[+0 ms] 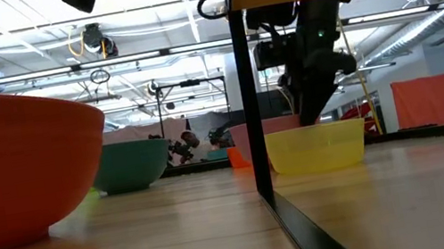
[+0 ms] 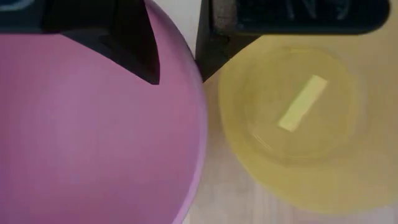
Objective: Place and stack bowls onto a shelf
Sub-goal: Stack the pink bowl on top of the blue bowl on the shelf
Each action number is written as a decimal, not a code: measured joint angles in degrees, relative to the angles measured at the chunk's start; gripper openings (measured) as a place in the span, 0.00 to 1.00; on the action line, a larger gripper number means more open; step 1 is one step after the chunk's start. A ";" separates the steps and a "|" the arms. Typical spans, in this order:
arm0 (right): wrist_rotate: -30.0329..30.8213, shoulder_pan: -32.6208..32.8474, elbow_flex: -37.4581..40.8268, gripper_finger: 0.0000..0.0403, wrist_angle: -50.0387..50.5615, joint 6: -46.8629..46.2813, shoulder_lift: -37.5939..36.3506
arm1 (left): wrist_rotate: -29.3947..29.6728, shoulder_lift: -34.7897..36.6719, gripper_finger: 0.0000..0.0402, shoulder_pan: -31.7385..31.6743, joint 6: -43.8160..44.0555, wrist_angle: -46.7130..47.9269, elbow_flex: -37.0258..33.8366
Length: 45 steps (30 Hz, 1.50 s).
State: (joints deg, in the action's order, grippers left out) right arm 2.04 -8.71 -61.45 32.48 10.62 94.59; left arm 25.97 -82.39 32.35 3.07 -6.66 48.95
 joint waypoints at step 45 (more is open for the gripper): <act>6.72 30.09 -29.47 0.00 45.61 -57.19 -19.04 | 0.09 0.00 0.19 -0.02 -1.86 -0.87 0.00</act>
State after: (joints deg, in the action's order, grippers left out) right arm 8.76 21.38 -90.92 78.09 -46.57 75.55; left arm 26.06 -82.39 32.34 1.22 -7.53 48.95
